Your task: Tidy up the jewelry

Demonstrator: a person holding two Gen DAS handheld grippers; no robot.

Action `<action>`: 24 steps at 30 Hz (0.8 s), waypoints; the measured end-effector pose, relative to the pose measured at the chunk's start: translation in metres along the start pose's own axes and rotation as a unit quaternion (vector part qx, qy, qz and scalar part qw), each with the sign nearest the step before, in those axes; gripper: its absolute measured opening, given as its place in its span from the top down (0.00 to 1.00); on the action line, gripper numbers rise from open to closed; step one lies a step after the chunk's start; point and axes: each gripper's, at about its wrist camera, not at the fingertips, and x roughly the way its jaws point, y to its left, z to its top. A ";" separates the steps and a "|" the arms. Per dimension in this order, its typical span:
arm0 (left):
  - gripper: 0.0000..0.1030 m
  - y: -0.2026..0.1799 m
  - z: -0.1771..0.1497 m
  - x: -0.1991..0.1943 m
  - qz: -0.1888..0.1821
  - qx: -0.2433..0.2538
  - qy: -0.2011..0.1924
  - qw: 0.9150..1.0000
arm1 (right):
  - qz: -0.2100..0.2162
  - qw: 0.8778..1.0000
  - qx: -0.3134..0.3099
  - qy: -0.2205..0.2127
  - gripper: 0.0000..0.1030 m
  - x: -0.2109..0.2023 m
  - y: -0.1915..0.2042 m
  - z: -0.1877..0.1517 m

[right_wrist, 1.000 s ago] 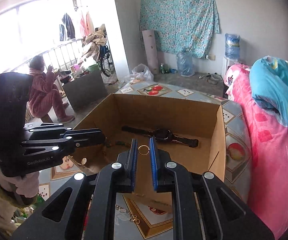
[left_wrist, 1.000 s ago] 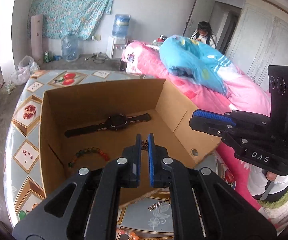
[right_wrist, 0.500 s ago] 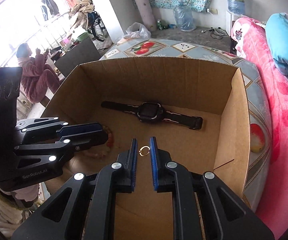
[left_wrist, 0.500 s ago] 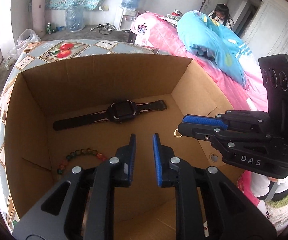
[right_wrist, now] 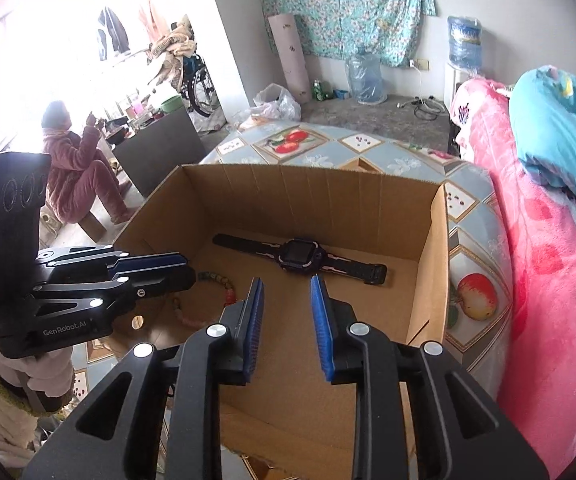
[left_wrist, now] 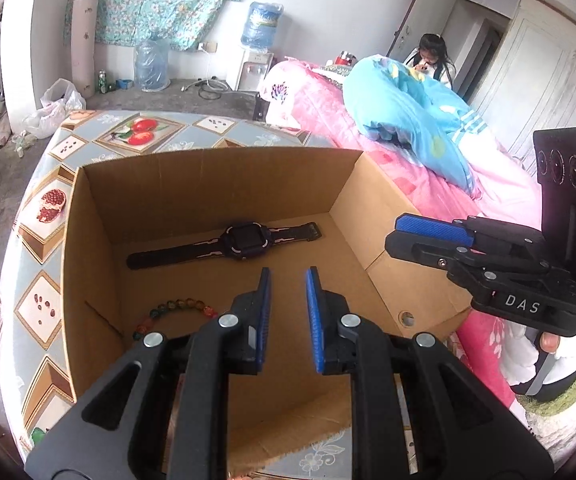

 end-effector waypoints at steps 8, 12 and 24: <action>0.82 -0.014 -0.046 -0.073 -0.014 0.034 -0.071 0.997 | -0.019 0.995 -0.014 -0.097 0.42 -0.078 0.029 -0.045; 0.77 -0.022 -0.080 -0.094 -0.022 0.054 -0.084 0.995 | -0.039 0.993 -0.005 -0.108 0.35 -0.095 0.037 -0.080; 0.76 -0.032 -0.158 -0.041 0.010 0.072 -0.003 0.997 | -0.106 0.992 0.075 -0.007 0.30 -0.017 0.021 -0.182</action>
